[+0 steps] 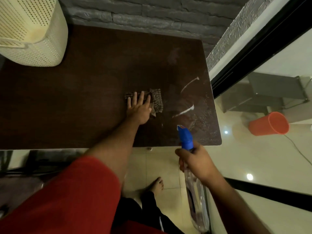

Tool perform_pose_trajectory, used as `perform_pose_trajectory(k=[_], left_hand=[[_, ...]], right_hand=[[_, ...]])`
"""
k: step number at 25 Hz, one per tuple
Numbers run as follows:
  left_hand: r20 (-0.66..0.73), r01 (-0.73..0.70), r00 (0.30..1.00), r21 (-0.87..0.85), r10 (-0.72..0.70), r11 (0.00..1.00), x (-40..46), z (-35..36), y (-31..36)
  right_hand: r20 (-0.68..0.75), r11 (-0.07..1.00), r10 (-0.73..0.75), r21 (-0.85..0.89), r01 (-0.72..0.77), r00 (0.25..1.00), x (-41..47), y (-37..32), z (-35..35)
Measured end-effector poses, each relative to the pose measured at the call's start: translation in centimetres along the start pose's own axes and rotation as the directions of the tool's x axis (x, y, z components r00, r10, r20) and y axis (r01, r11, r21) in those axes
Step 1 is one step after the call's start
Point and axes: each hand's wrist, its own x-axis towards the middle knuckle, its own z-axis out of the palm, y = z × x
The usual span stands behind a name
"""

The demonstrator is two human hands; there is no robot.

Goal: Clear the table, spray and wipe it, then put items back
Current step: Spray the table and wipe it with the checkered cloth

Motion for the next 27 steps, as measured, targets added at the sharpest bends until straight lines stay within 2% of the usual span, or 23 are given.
perform_pose_trajectory(k=[1,3,5,7,8,11,13,15,17,19,20,22,24,25,27], left_hand=[[0.003,0.055,0.998,-0.023,-0.055,0.998,0.4,0.0,0.8],[-0.027,0.045,0.999,-0.01,-0.045,0.999,-2.8,1.9,3.4],[-0.061,-0.118,0.991,0.058,0.121,0.991,-9.0,5.0,5.8],[0.01,-0.213,0.977,0.073,0.213,0.974,-9.8,5.6,5.1],[0.009,-0.193,0.981,0.054,0.193,0.98,-7.3,4.5,4.1],[-0.01,0.091,0.996,-0.014,-0.091,0.996,0.8,-0.8,0.6],[0.02,0.155,0.988,-0.036,-0.155,0.987,2.5,-1.3,0.5],[0.0,0.075,0.997,0.028,-0.075,0.997,-1.5,0.9,4.1],[-0.06,-0.075,0.995,0.083,0.08,0.994,-8.7,4.8,7.3],[-0.007,-0.14,0.99,0.097,0.142,0.985,-10.0,5.6,7.4],[0.009,-0.136,0.991,0.074,0.135,0.988,-7.8,4.9,6.8],[-0.02,-0.024,1.0,0.001,0.024,1.0,-1.5,2.1,5.8],[0.016,0.059,0.998,-0.026,-0.059,0.998,3.7,0.0,5.7],[0.015,0.085,0.996,-0.026,-0.085,0.996,4.4,-0.1,6.0],[-0.005,0.047,0.999,0.003,-0.047,0.999,1.2,1.4,7.3]], right_hand=[[-0.006,1.0,-0.005,0.005,0.005,1.0,0.0,0.1,-0.3],[-0.021,1.0,0.002,0.02,-0.001,1.0,-0.3,0.3,-0.9],[-0.014,0.999,0.035,0.007,-0.035,0.999,-0.6,0.4,-1.5],[0.007,0.999,0.047,-0.006,-0.047,0.999,-0.5,0.6,-1.8],[0.013,0.999,0.043,-0.003,-0.043,0.999,-0.3,0.7,-1.9],[-0.009,1.0,0.025,0.001,-0.025,1.0,-0.2,1.0,-2.5],[-0.027,1.0,0.025,-0.002,-0.025,0.999,-0.2,1.3,-3.1],[-0.017,0.999,0.035,0.027,-0.034,0.999,-0.2,1.3,-3.7],[0.015,0.999,0.038,0.03,-0.038,0.999,-0.1,1.0,-4.0],[0.038,0.999,0.039,0.031,-0.04,0.999,0.4,0.8,-4.3],[0.048,0.999,0.042,0.024,-0.044,0.998,0.7,0.7,-4.5],[0.046,0.999,0.034,0.004,-0.034,0.998,1.1,0.6,-4.7],[0.032,1.0,0.0,-0.017,0.001,0.999,1.5,0.4,-5.0],[0.024,1.0,-0.01,-0.02,0.01,1.0,1.8,0.2,-5.2],[0.003,1.0,-0.026,0.005,0.026,1.0,2.2,-0.5,-5.8]])
